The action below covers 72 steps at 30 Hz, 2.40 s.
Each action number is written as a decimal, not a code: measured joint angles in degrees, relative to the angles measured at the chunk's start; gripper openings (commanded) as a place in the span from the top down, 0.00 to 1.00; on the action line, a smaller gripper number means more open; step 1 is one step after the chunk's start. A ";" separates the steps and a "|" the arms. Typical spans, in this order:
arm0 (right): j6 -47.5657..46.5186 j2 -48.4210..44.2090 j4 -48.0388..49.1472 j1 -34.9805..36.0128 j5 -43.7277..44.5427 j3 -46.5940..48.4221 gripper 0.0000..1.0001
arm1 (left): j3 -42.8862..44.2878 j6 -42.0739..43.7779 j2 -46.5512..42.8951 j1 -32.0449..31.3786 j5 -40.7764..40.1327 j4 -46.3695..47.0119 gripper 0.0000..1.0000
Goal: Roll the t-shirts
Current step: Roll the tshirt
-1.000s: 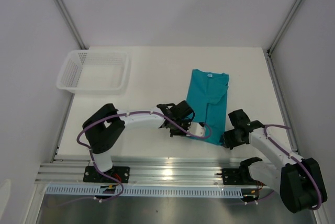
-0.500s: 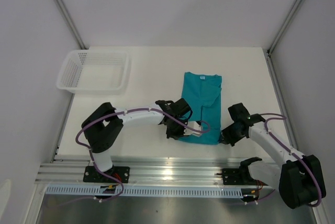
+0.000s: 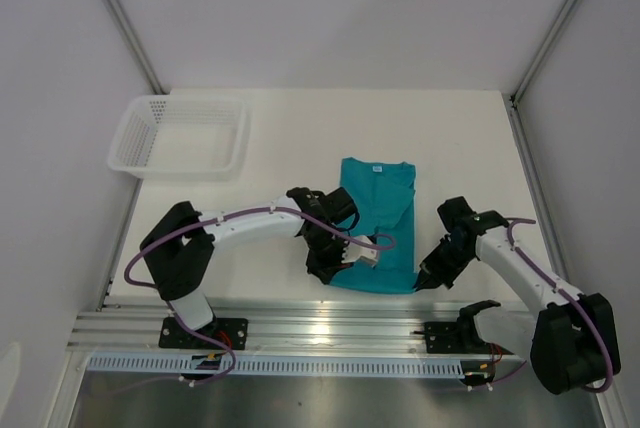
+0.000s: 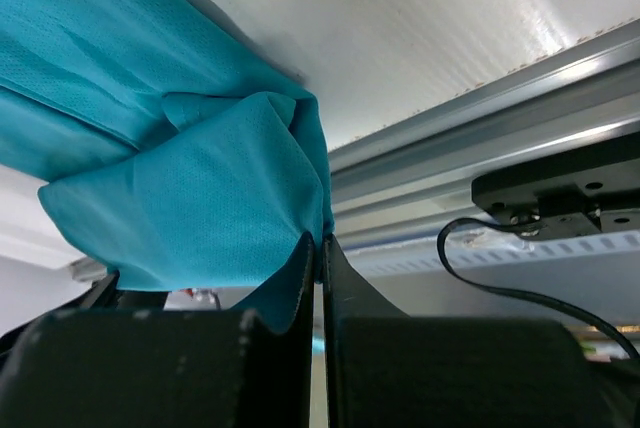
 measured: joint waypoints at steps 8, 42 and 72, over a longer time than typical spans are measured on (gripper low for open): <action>-5.62 10.80 1.42 -6.16 -4.37 3.63 1.00 | 4.52 0.57 1.18 4.24 3.65 -4.11 0.99; -14.62 28.11 12.00 -11.13 -2.82 17.49 0.65 | 17.11 -4.44 17.40 13.70 1.27 -1.60 0.99; -9.73 22.36 27.93 2.99 3.39 8.87 1.00 | 18.25 -9.97 18.80 14.32 -6.03 1.38 0.60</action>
